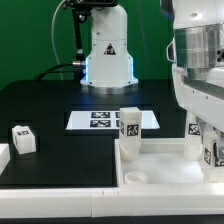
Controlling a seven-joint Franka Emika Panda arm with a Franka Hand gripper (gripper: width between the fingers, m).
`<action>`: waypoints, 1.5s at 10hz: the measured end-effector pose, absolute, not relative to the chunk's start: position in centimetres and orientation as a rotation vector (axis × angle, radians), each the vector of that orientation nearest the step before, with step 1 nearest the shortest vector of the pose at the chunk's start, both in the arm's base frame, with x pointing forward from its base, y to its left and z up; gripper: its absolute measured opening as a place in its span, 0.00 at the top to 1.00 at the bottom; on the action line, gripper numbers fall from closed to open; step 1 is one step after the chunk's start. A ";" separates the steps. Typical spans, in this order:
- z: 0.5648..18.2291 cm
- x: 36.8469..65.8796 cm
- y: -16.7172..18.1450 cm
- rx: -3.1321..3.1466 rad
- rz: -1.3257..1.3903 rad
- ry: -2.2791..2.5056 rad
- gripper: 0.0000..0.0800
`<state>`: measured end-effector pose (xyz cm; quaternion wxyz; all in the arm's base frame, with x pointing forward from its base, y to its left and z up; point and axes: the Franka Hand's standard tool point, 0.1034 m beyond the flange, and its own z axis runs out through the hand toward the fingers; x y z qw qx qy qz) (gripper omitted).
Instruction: Assemble square table
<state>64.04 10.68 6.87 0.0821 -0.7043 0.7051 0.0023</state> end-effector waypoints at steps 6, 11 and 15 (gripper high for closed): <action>6.9 64.0 11.2 -1.501 0.071 2.503 0.64; 7.4 64.4 12.4 -1.992 -0.011 2.161 0.22; 7.8 63.8 13.4 -2.282 0.004 1.900 0.19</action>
Offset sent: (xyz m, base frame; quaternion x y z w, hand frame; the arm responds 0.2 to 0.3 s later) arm 0.0007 0.0036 -0.0007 0.0156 -0.0063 0.1687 0.9855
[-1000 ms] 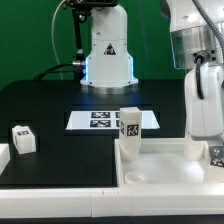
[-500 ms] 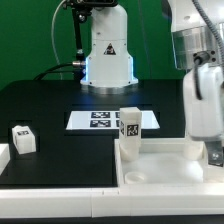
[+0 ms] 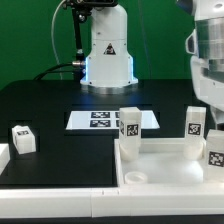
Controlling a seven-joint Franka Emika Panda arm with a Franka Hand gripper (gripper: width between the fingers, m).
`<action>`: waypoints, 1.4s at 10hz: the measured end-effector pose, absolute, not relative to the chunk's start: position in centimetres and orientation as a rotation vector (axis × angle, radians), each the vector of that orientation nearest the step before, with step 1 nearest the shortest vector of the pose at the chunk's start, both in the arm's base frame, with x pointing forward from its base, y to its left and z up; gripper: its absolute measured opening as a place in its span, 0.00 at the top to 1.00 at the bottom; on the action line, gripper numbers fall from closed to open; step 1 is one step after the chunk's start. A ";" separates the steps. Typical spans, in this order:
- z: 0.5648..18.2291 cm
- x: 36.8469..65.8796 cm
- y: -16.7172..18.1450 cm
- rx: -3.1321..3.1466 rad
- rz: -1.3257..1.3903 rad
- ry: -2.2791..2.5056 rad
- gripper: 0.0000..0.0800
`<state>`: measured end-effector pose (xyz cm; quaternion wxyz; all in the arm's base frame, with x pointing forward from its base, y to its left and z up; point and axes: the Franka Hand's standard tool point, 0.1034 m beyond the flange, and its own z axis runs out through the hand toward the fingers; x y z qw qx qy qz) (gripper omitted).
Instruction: Assemble square table
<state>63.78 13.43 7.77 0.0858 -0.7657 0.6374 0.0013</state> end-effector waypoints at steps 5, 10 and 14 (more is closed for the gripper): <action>8.0 64.2 11.1 -2.786 -0.047 1.119 0.19; 7.6 64.6 10.2 -2.832 -0.117 0.997 0.35; 7.5 64.4 10.0 -2.594 -0.070 1.496 0.64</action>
Offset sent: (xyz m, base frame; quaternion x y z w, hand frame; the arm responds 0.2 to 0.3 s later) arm 0.0074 -0.0123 0.0040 -0.0277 -0.0465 -0.3987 0.9155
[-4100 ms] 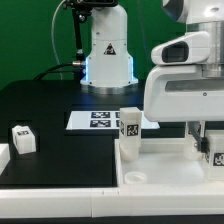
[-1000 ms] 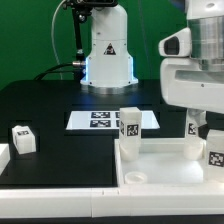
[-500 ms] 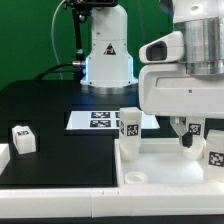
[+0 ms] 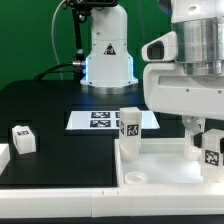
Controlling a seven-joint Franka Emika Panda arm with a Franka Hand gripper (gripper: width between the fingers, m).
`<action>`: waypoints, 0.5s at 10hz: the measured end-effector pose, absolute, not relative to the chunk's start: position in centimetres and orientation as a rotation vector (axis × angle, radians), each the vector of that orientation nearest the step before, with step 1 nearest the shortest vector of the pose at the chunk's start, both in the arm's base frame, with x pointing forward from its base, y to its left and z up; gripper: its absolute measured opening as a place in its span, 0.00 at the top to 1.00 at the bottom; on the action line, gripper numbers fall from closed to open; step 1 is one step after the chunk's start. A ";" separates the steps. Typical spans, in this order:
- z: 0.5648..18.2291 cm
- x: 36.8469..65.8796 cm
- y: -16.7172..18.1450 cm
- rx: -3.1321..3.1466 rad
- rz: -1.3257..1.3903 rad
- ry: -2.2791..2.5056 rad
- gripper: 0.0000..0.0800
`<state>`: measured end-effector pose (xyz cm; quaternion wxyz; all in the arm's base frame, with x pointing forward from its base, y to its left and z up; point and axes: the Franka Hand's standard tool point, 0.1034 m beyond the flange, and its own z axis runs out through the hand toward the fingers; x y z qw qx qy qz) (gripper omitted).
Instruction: Assemble square table
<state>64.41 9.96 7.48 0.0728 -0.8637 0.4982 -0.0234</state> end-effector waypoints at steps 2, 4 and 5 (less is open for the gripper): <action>7.4 64.0 9.9 -2.260 -0.006 1.930 0.64; 7.4 63.9 9.9 -1.977 0.061 2.181 0.64; 7.4 63.8 9.9 -1.866 0.090 2.272 0.64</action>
Offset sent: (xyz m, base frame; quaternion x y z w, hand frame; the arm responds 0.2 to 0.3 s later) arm 0.0066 0.0001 -0.0030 0.0539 -0.0388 0.3361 0.9395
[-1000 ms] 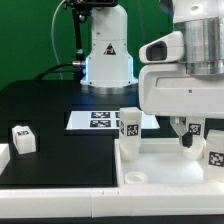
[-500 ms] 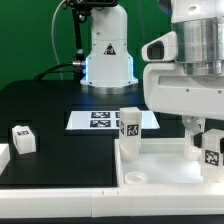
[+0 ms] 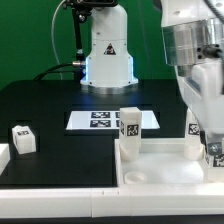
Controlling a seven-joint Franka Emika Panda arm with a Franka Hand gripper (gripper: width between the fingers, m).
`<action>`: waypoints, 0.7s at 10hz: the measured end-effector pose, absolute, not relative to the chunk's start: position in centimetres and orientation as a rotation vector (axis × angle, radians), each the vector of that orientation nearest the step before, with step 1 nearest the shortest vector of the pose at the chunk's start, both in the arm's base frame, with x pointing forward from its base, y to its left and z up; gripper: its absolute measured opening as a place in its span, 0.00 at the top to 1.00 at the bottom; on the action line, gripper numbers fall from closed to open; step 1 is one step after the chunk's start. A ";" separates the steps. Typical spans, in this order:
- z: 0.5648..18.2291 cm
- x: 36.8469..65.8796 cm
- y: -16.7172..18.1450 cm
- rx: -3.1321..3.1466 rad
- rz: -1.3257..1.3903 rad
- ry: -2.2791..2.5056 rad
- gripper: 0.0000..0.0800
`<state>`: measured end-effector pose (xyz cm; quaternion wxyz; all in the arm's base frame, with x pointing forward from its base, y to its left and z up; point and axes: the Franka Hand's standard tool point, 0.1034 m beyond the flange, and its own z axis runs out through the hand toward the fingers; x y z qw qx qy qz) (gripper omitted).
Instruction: Assemble square table
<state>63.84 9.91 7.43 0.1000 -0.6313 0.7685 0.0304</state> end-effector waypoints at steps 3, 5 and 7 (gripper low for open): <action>7.4 63.8 10.0 -1.689 0.116 2.416 0.64; 7.4 63.8 10.0 -1.616 0.124 2.468 0.64; 7.3 63.7 10.0 -1.622 0.123 2.466 0.63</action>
Offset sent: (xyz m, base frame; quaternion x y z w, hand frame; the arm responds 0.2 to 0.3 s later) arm -0.0010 -0.0007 -0.0026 -0.0085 0.0129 0.1187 0.9928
